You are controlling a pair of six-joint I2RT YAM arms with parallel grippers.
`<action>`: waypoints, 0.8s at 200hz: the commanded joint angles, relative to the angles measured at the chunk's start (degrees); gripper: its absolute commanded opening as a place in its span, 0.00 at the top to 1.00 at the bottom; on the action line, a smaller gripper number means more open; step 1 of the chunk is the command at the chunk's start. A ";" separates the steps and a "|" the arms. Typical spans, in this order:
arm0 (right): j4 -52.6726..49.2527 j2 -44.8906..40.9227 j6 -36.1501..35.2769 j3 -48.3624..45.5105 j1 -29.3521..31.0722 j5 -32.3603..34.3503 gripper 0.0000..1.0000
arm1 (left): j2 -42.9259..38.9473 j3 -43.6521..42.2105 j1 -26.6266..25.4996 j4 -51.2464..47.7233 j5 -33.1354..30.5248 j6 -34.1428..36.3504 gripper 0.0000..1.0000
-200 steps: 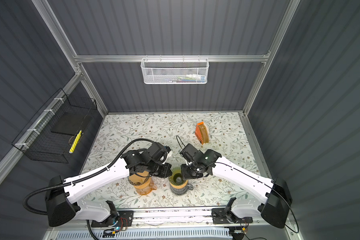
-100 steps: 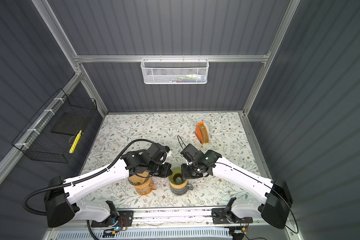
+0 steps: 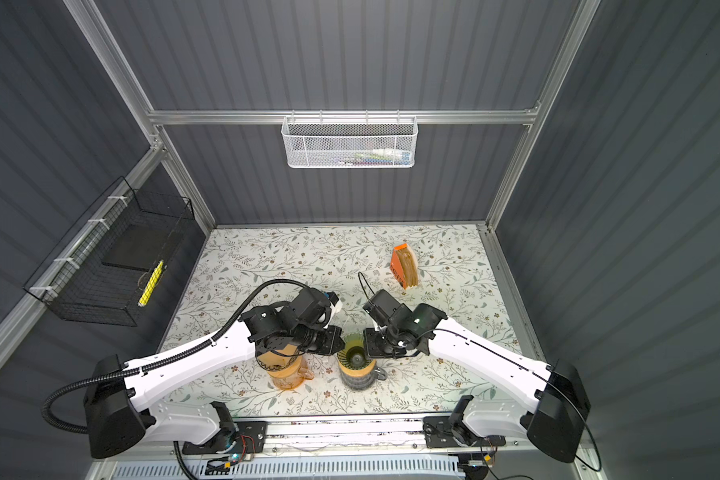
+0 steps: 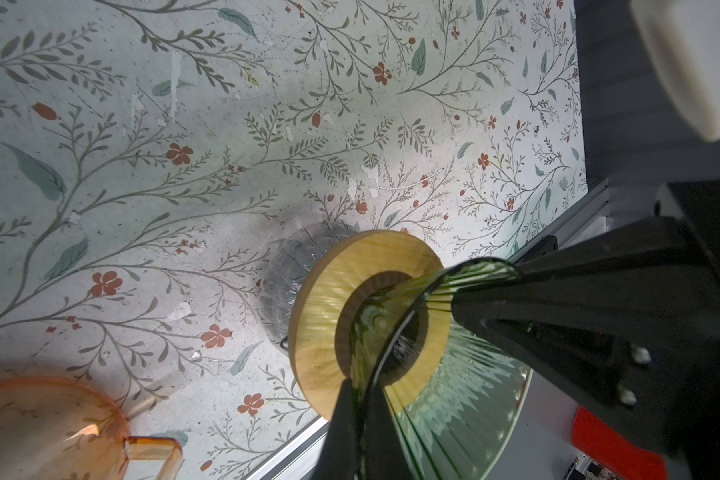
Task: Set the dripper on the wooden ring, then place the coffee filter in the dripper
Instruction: 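Lower the green dripper into the wooden ring's hole while the left gripper hovers beside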
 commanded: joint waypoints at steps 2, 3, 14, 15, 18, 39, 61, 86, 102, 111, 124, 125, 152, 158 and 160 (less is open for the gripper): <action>-0.02 5.60 -2.66 -6.86 1.19 2.07 1.00 | 4.57 -4.55 -2.29 -0.45 2.53 2.06 1.00; -0.09 5.59 -2.66 -6.80 1.16 2.12 1.00 | 4.52 -4.55 -2.26 -0.45 2.49 2.06 1.00; -0.78 5.25 -2.75 -6.19 1.18 2.52 1.00 | 4.17 -4.22 -2.24 -0.79 2.10 2.14 1.00; -0.87 5.24 -2.75 -6.12 1.20 2.52 1.00 | 4.14 -4.16 -2.24 -0.84 2.05 2.15 1.00; -0.95 5.15 -2.82 -5.99 1.15 2.60 1.00 | 4.04 -4.05 -2.29 -0.96 1.93 2.18 1.00; -2.22 4.58 -2.93 -4.31 1.21 2.71 1.00 | 3.29 -2.86 -2.29 -1.75 1.01 2.33 1.00; -3.64 3.92 -3.18 -2.14 1.21 2.49 1.00 | 2.94 -1.32 -2.24 -2.54 0.70 2.57 1.00; -5.37 3.72 -4.11 0.52 1.19 2.22 1.00 | 2.62 0.40 -2.24 -4.09 -0.43 2.76 1.00; -6.39 3.73 -4.81 1.87 1.21 1.92 1.00 | 2.45 1.10 -2.24 -4.54 -0.61 2.80 1.00; -6.94 3.86 -4.99 2.44 1.20 1.84 1.00 | 2.29 1.23 -2.24 -4.75 -0.87 2.77 1.00; -7.25 4.02 -5.34 2.94 1.21 1.74 1.00 | 2.27 1.54 -2.24 -5.09 -1.39 2.80 1.00; -7.31 4.01 -5.37 3.02 1.22 1.74 1.00 | 2.22 1.53 -2.24 -5.10 -1.45 2.78 1.00; -7.46 4.08 -5.31 3.92 1.21 1.46 1.00 | 2.43 2.45 -2.25 -5.71 -1.60 2.76 1.00; -7.62 4.08 -5.36 4.06 1.18 1.38 1.00 | 2.42 2.57 -2.24 -5.73 -1.60 2.85 1.00; -7.58 4.08 -5.36 4.13 1.21 1.34 1.00 | 2.46 2.57 -2.24 -5.78 -1.60 2.92 1.00</action>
